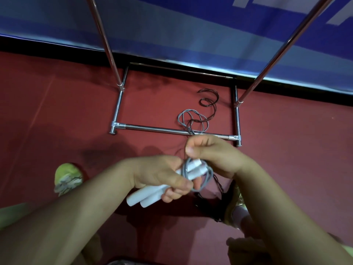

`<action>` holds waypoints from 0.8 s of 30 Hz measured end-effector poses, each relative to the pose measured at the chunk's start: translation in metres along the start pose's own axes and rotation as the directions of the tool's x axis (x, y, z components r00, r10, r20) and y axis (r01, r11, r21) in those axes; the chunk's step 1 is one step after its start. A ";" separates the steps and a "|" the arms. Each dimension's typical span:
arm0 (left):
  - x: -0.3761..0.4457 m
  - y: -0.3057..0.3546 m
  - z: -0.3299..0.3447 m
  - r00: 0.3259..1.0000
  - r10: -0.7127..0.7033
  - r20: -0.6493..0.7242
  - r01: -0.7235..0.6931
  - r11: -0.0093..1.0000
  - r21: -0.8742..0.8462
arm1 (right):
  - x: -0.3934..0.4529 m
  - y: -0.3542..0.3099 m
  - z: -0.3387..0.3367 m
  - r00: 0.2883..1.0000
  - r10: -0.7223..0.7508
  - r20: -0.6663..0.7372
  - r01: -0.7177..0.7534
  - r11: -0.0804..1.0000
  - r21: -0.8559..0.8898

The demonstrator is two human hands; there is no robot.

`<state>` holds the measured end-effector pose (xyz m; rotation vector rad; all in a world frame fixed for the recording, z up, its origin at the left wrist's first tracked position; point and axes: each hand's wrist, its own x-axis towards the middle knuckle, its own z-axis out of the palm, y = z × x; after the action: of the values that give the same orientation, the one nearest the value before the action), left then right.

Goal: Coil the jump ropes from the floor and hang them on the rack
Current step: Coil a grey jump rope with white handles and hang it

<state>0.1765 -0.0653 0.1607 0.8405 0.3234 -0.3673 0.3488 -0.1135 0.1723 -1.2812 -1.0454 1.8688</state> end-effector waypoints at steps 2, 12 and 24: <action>-0.006 0.002 -0.007 0.996 0.067 -0.061 -0.073 0.992 -0.100 | 0.003 0.000 0.000 0.994 -0.046 -0.096 0.063 0.981 0.182; -0.017 0.007 -0.027 0.839 0.126 -0.530 -0.077 0.991 0.112 | 0.006 0.005 0.000 0.966 -0.209 -0.152 0.156 0.941 -0.301; -0.008 0.005 -0.015 0.782 0.023 -0.623 0.049 0.994 0.099 | 0.008 0.017 0.000 0.833 -0.280 -0.478 -0.066 0.806 -0.588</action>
<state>0.1698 -0.0492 0.1580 1.0593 0.9401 -0.1033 0.3447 -0.1154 0.1539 -1.9073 -1.3745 0.9752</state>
